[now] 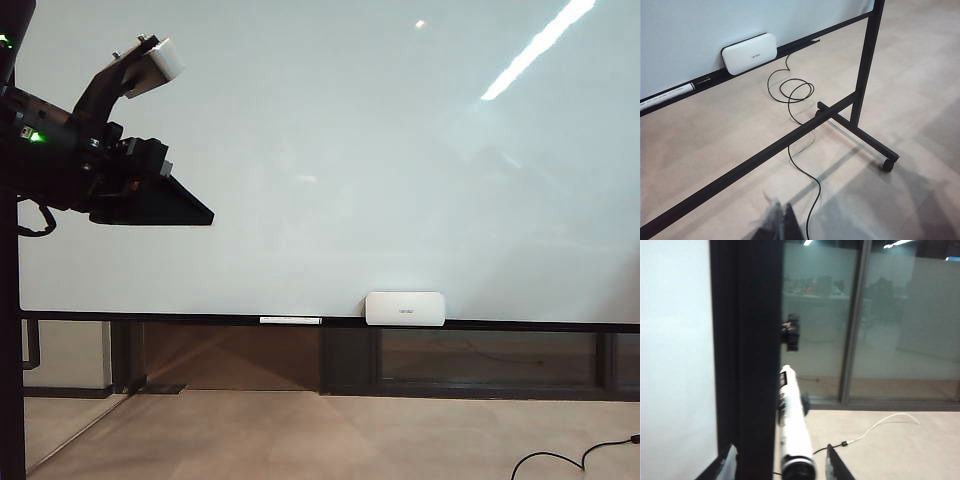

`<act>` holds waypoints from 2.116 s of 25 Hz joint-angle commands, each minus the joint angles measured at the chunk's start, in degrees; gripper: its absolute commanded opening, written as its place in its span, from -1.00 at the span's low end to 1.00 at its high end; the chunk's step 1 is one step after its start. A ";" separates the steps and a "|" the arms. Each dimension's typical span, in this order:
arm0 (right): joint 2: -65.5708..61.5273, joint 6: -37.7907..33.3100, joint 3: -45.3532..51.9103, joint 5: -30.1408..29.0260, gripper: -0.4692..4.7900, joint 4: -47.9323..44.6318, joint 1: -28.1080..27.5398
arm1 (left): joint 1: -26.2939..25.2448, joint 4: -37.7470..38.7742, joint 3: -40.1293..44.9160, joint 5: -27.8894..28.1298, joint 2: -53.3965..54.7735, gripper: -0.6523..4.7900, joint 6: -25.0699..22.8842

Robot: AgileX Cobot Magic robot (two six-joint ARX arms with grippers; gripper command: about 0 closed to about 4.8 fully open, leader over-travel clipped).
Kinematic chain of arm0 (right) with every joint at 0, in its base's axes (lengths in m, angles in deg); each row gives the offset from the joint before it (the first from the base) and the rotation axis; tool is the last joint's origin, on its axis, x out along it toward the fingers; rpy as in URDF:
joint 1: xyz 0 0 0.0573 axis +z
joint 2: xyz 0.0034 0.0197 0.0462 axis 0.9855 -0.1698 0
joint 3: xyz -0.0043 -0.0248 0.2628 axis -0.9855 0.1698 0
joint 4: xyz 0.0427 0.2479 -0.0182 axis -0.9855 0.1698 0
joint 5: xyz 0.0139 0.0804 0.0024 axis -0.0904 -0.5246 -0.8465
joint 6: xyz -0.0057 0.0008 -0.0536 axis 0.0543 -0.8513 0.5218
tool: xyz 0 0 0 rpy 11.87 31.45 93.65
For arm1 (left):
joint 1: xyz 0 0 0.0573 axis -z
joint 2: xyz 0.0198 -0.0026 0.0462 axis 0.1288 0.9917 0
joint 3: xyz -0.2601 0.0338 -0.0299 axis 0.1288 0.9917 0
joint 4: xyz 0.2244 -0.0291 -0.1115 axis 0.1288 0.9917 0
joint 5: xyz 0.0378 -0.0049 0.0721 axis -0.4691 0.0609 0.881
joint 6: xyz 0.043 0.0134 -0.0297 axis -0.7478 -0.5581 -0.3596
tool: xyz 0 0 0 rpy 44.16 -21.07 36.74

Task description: Reach to the right to find the marker pen, pick it up, and write the number 12 on the whiteboard.

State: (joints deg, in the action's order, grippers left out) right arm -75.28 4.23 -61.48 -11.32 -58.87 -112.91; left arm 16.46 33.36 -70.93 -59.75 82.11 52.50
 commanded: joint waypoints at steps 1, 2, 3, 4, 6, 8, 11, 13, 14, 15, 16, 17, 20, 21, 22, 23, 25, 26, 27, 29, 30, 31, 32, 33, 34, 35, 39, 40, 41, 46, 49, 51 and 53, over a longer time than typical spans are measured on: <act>-0.35 -0.94 -0.87 -0.11 0.05 -0.61 -0.04 | 0.02 -0.57 -0.20 0.15 -0.20 -0.78 -0.02; -0.35 -0.92 -0.87 -0.11 0.05 -0.61 -0.04 | 0.04 -0.57 -0.20 0.15 -0.20 -0.78 -0.02; -0.35 -0.87 -0.87 -0.09 0.05 -0.63 -0.04 | 0.02 -0.57 -0.20 0.15 -0.20 -0.78 -0.02; -0.35 -0.74 -0.90 -0.04 0.05 -0.70 -0.04 | 0.02 -0.59 -0.20 0.15 -0.20 -0.78 -0.02; -0.35 -0.55 -1.11 0.44 0.05 -0.72 -0.04 | 0.04 -0.59 -0.20 0.15 -0.20 -0.78 0.00; -0.35 -0.48 -1.38 0.81 0.05 -0.68 -0.04 | 0.02 -0.59 -0.20 0.13 -0.20 -0.78 0.42; -0.35 -0.44 -1.49 1.18 0.05 -0.70 -0.04 | 0.04 -0.59 -0.20 0.15 -0.20 -0.78 0.39; -0.35 -0.22 -1.49 2.01 0.03 -0.70 -0.02 | 0.04 -0.63 -0.20 0.13 -0.20 -0.78 0.42; -0.35 -0.22 -1.49 2.10 -0.03 -0.70 -0.02 | 0.04 -0.59 -0.20 0.13 -0.20 -0.78 0.42; -0.35 -0.22 -1.49 2.10 -0.06 -0.70 0.00 | 0.04 -0.59 -0.20 0.13 -0.20 -0.78 0.42; -0.35 -0.20 -1.49 2.10 -0.06 -0.70 0.00 | 0.04 -0.59 -0.20 0.13 -0.20 -0.78 0.39; -0.35 -0.20 -1.49 2.12 -0.06 -0.70 0.02 | 0.04 -0.59 -0.20 0.13 -0.20 -0.78 0.39; -0.35 0.33 -1.49 2.27 -0.06 -0.70 0.11 | 0.02 -0.57 -0.20 0.13 -0.20 -0.78 0.39; -0.35 0.39 -1.49 2.27 -0.06 -0.70 0.13 | 0.02 -0.55 -0.20 0.13 -0.20 -0.78 0.39; -0.35 0.39 -1.49 2.25 -0.06 -0.70 0.13 | 0.04 -0.55 -0.20 0.13 -0.20 -0.78 0.39; -0.35 0.39 -1.49 2.27 -0.06 -0.70 0.15 | 0.04 -0.57 -0.20 0.13 -0.20 -0.78 0.39; -0.35 0.42 -1.49 2.25 -0.06 -0.70 0.15 | 0.04 -0.57 -0.20 0.13 -0.20 -0.78 0.39; -0.35 0.52 -1.49 2.27 -0.06 -0.70 0.15 | 0.02 -0.57 -0.20 0.13 -0.20 -0.78 0.39; -0.35 0.57 -1.49 2.25 -0.07 -0.68 0.15 | 0.02 -0.55 -0.20 0.13 -0.20 -0.78 0.39; -0.37 0.57 -1.49 2.27 -0.07 -0.68 0.15 | 0.04 -0.59 -0.20 0.13 -0.20 -0.78 0.39; -0.35 0.57 -1.49 2.25 -0.07 -0.68 0.15 | 0.04 -0.59 -0.22 0.13 -0.20 -0.78 0.39; -0.37 0.57 -1.49 2.27 -0.08 -0.68 0.15 | 0.04 -0.57 -0.22 0.13 -0.20 -0.78 0.39; -0.37 0.57 -1.49 2.27 -0.12 -0.66 0.15 | 0.04 -0.57 -0.22 0.13 -0.20 -0.78 0.39; -0.37 0.57 -1.49 2.25 -0.23 -0.66 0.15 | 0.04 -0.57 -0.22 0.13 -0.20 -0.78 0.39; -0.37 0.59 -1.49 2.25 -0.28 -0.68 0.17 | 0.02 -0.59 -0.22 0.13 -0.20 -0.78 0.39; -0.37 0.57 -1.49 2.25 -0.28 -0.68 0.17 | 0.02 -0.59 -0.22 0.13 -0.20 -0.78 0.39; -0.37 0.57 -1.49 2.25 -0.36 -0.66 0.22 | 0.04 -0.59 -0.22 0.13 -0.20 -0.78 0.39; -0.37 0.57 -1.49 2.23 -0.41 -0.66 0.24 | 0.04 -0.57 -0.22 0.13 -0.20 -0.78 0.39; -0.37 0.57 -1.49 2.25 -0.43 -0.66 0.26 | 0.02 -0.59 -0.22 0.13 -0.20 -0.78 0.39; -0.37 0.57 -1.49 2.23 -0.51 -0.55 0.33 | 0.04 -0.59 -0.20 0.13 -0.20 -0.78 0.39; -0.37 0.57 -1.49 2.23 -0.51 -0.13 0.37 | 0.04 -0.57 -0.22 0.13 -0.20 -0.78 0.39; -0.48 0.57 -1.49 2.23 -0.48 -0.15 0.37 | 0.04 -0.59 -0.22 0.13 -0.20 -0.78 0.37; -0.72 0.59 -1.53 2.23 -0.43 -0.28 0.37 | 0.04 -0.59 -0.22 0.13 -0.20 -0.78 0.37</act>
State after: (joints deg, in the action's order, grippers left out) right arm -75.92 4.80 -62.57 -9.22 -58.35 -112.67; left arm 16.46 33.36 -70.93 -59.73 82.11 52.72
